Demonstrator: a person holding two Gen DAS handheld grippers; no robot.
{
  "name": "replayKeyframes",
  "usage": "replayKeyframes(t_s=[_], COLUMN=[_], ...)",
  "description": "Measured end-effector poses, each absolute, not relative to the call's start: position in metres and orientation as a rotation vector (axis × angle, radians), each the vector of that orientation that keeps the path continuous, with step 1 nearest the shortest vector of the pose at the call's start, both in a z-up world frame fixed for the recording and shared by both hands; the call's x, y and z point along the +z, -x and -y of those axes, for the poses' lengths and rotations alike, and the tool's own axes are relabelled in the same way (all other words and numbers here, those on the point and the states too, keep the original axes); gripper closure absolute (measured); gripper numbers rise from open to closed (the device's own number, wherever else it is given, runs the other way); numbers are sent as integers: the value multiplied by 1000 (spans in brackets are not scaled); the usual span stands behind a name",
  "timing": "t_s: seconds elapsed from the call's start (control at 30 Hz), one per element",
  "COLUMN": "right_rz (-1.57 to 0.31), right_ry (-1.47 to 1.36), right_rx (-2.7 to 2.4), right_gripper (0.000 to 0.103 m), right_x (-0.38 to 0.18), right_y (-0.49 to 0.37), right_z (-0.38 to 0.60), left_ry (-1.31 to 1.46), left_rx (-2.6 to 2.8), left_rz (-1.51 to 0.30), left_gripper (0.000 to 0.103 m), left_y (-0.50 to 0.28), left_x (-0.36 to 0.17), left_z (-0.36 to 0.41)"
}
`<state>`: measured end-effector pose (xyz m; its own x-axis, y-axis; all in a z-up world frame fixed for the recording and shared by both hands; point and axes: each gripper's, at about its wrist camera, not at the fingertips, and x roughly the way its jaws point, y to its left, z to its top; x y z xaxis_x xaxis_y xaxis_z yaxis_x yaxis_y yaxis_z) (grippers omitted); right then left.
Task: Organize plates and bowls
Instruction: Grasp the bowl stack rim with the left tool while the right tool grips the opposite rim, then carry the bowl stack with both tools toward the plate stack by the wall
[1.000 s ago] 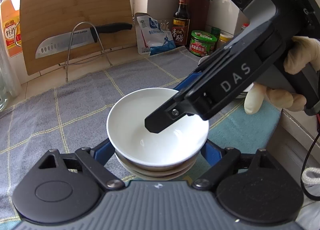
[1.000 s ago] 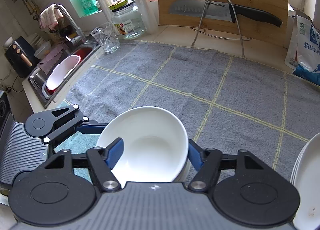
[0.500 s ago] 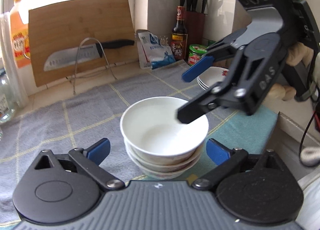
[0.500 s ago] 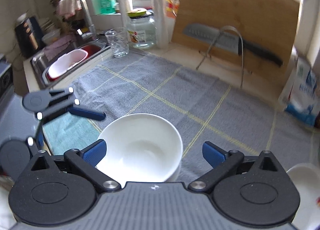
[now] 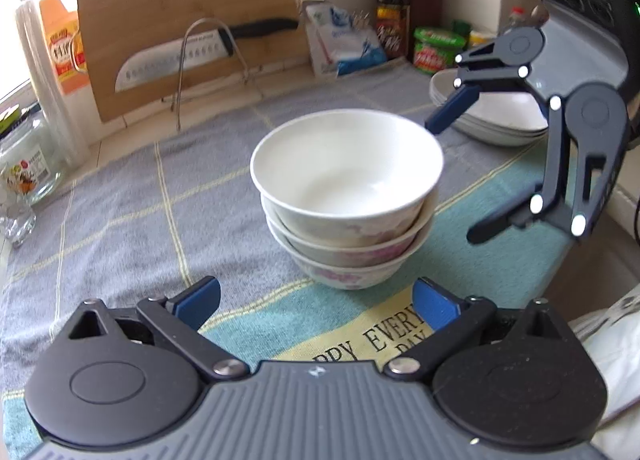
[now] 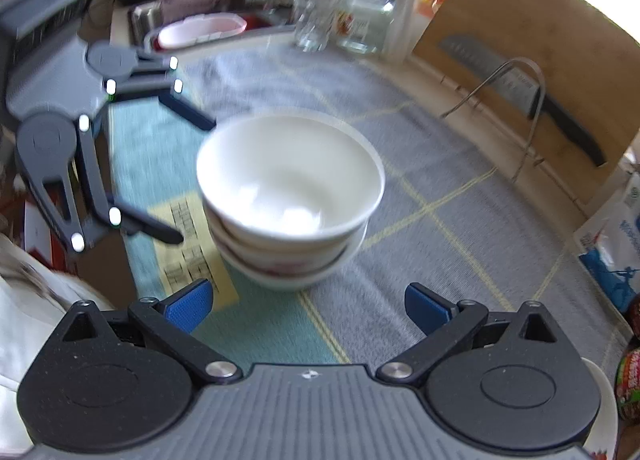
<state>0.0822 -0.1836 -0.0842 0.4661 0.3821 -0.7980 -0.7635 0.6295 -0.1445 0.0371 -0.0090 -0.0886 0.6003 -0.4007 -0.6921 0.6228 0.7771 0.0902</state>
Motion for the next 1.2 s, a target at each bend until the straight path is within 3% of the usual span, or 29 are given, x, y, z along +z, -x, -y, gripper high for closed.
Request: replayKeyframes(t_s=[0.5,1.0,1.2], right_rz=[-857,-907,-922], right_ry=[537,542,535], right_rx=[723,763,794], right_gripper=[1,8,10], right_x=[-100,-99,-99], right_y=[-106,-115,-118], right_z=[155,147,146], left_ry=[-502,-627,-608], left_rx=[-933,-1211,-1245], left_rz=[-684,-638,-665], left_gripper=[2,4,9], left_y=[-83,-113,-120], left_x=[-113,-112,-112], left_z=[12,18,16])
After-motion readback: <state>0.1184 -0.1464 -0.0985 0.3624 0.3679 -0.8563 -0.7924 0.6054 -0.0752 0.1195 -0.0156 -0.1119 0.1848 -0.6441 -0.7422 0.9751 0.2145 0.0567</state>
